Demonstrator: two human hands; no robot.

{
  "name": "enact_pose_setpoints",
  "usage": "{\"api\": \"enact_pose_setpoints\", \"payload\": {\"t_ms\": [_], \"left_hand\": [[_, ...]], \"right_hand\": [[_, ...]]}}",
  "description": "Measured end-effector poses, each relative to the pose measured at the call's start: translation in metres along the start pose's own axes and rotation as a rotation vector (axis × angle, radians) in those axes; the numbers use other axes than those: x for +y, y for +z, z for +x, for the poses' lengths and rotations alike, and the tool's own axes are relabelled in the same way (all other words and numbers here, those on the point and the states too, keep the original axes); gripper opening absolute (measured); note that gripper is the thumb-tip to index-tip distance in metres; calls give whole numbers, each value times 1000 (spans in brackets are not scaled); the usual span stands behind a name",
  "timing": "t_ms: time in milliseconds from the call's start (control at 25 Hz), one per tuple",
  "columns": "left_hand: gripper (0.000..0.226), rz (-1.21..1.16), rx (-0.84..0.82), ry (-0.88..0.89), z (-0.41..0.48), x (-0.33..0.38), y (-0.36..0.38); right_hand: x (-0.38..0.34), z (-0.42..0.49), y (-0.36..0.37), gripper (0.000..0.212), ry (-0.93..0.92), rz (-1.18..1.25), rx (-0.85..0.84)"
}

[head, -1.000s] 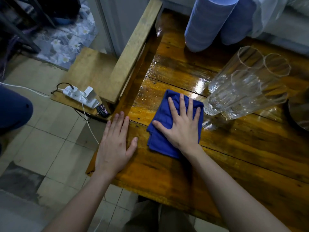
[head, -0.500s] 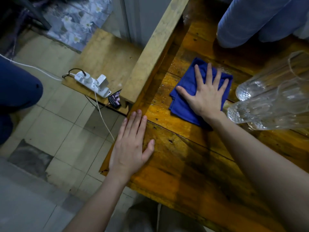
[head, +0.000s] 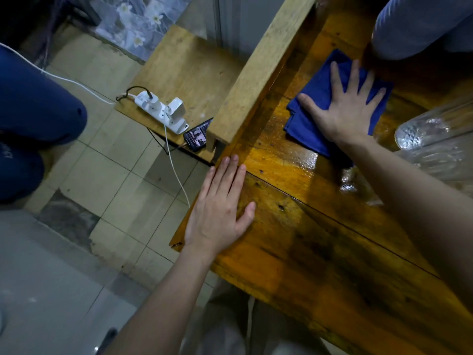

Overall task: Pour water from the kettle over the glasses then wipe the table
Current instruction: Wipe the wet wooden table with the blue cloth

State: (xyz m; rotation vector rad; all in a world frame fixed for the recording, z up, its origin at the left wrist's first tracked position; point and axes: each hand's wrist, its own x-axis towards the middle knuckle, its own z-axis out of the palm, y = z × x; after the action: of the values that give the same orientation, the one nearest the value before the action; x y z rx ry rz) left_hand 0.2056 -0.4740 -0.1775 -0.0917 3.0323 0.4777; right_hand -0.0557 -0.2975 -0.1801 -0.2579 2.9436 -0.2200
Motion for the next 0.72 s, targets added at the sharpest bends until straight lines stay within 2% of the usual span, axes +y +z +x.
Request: {"api": "enact_pose_setpoints", "payload": {"t_ms": [400,720], "left_hand": [[71,-13,22,1,0,2,-1],[70,-21,48,-1,-1,1,0]], "right_hand": [[1,-50,10,101,-106,24,98],[-4,-117,25,101,-150,1,86]]}}
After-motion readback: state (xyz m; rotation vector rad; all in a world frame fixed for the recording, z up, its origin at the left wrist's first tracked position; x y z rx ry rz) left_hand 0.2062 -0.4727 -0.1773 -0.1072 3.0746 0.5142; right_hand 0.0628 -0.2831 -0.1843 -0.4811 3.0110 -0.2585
